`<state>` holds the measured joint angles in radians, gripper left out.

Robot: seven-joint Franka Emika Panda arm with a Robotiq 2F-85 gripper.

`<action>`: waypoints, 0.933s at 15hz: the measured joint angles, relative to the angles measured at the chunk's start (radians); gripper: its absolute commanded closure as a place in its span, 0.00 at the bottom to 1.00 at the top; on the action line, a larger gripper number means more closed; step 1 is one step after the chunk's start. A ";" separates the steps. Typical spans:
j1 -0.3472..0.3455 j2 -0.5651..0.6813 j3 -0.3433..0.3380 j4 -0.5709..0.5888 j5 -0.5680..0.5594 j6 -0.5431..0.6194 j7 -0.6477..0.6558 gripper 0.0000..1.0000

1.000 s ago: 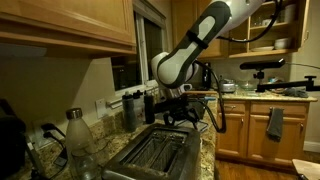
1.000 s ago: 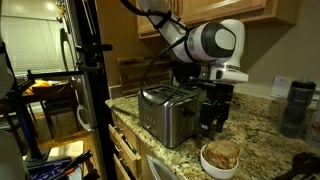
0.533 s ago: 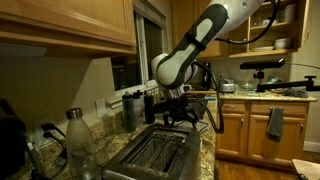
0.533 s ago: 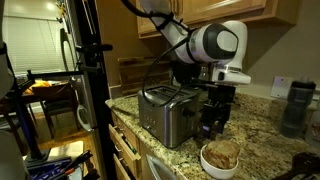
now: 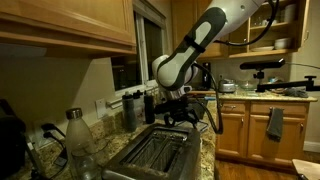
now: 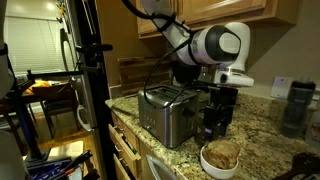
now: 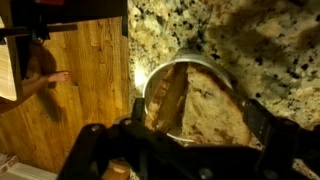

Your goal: Put one slice of bread in each of the slots on the toaster

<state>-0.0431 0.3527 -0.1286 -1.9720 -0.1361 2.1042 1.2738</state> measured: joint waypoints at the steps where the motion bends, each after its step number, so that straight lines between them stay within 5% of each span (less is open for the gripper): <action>1: 0.000 0.001 -0.003 0.000 0.000 0.000 0.000 0.00; 14: -0.001 0.021 -0.017 0.023 0.041 0.044 -0.023 0.00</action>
<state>-0.0441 0.3741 -0.1452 -1.9488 -0.0948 2.1479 1.2508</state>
